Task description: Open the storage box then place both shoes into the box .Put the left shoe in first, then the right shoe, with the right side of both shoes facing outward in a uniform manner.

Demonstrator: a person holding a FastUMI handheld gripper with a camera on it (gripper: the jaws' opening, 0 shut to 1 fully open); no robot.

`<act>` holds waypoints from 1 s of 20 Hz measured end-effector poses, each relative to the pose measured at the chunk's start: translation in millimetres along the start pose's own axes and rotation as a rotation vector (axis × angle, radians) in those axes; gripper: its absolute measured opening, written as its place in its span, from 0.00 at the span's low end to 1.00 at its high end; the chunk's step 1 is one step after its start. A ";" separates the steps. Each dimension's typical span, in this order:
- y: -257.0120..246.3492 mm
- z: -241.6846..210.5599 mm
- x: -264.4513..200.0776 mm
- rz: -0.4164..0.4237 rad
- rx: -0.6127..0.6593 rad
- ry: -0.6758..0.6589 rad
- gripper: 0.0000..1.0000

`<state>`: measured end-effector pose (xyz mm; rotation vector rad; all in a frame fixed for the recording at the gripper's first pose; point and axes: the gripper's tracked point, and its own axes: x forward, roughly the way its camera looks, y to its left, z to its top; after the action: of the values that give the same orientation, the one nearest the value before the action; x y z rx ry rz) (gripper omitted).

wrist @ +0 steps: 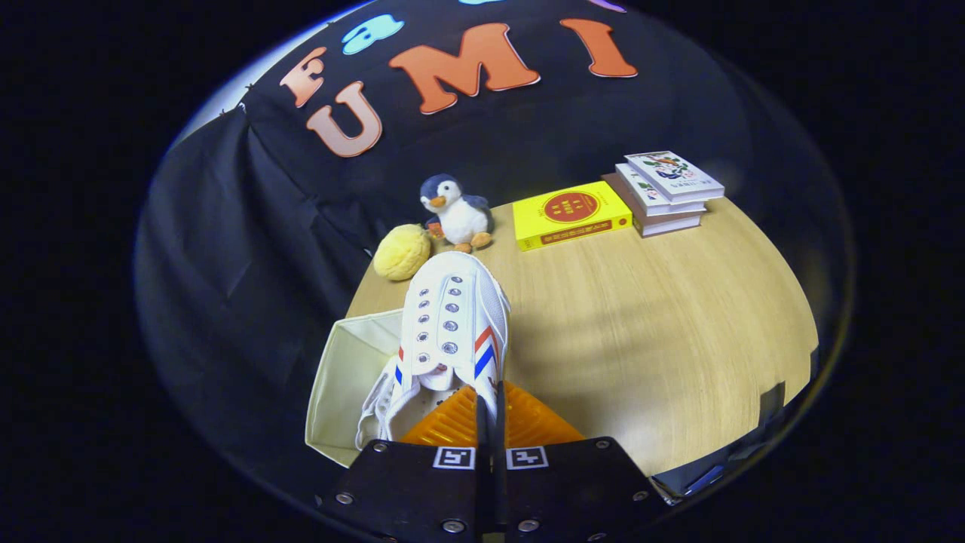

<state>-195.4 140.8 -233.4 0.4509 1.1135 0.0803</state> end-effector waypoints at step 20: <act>91.3 -69.5 53.0 -0.075 0.024 0.166 0.01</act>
<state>-218.1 260.2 -267.9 0.4286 1.2943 0.0387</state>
